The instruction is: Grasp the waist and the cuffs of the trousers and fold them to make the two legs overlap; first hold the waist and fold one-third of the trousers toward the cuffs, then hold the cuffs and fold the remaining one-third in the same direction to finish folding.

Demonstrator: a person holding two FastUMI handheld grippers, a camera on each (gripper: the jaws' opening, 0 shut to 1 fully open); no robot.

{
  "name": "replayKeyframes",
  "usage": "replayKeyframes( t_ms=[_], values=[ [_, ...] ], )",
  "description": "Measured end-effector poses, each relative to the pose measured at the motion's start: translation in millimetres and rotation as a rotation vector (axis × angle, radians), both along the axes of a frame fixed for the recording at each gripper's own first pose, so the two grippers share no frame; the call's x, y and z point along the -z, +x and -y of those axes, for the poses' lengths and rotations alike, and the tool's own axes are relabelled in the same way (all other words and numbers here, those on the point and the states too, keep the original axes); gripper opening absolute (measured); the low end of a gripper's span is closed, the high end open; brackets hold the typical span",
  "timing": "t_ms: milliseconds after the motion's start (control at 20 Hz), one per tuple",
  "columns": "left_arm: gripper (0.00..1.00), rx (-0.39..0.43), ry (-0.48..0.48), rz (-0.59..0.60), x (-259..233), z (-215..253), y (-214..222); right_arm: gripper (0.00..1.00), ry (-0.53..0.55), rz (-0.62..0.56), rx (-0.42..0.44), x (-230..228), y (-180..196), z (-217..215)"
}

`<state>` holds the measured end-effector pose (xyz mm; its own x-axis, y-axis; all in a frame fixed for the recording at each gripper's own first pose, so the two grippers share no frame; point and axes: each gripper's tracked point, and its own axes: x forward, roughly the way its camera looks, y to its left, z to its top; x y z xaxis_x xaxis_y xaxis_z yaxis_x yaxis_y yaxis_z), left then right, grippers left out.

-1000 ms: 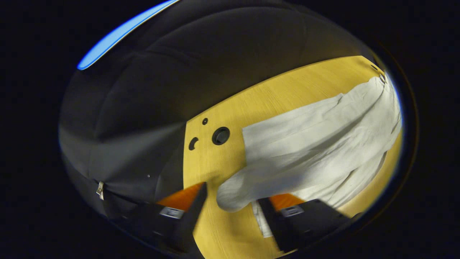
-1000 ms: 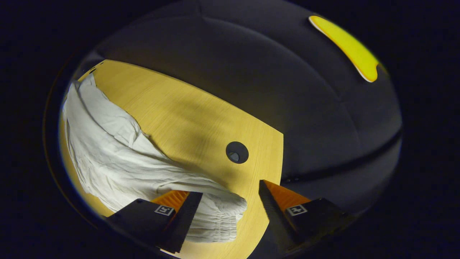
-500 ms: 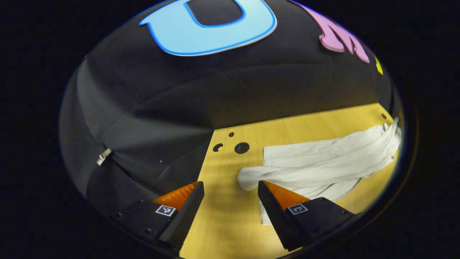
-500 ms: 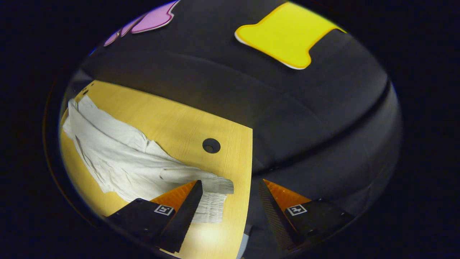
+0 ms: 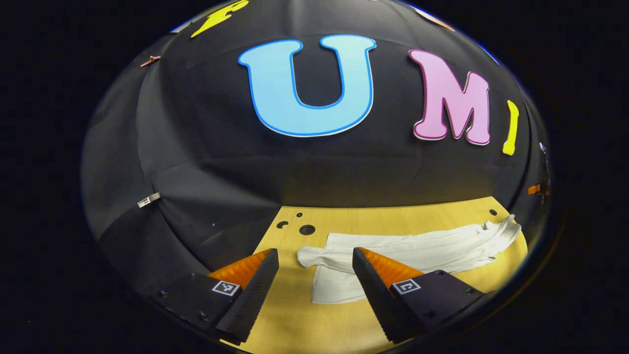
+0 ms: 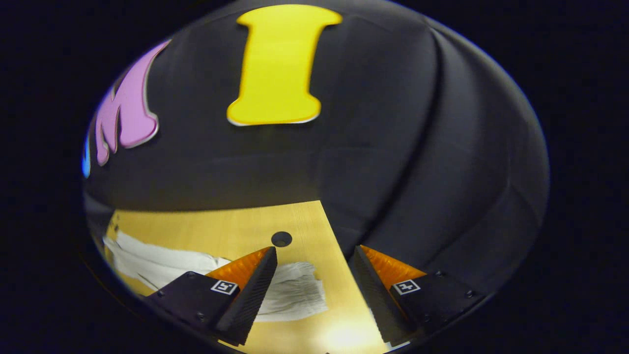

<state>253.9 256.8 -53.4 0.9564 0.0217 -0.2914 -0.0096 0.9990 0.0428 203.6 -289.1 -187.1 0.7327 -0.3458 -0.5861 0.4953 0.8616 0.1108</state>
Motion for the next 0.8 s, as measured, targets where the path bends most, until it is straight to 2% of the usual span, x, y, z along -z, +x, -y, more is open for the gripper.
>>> replayKeyframes(
  t_ms=[150, 400, 600, 800],
  values=[
    [0.97, -0.010, -0.061, 0.005, -4.5, 7.4, -24.5, 0.98, 0.092, 0.014, 0.113, 36.1, -25.8, 7.9],
    [0.98, -0.080, -0.186, -0.021, 8.7, 1.5, -54.1, 0.99, 0.217, -0.006, 0.189, 110.4, -38.1, -0.8],
    [0.96, -0.099, -0.155, -0.054, 16.2, -3.6, -72.6, 0.98, 0.236, -0.035, 0.216, 146.4, -37.8, -8.9],
    [0.96, -0.087, -0.143, -0.080, 21.5, 5.3, -83.0, 0.98, 0.198, -0.079, 0.217, 175.1, -28.9, -18.9]
  ],
)
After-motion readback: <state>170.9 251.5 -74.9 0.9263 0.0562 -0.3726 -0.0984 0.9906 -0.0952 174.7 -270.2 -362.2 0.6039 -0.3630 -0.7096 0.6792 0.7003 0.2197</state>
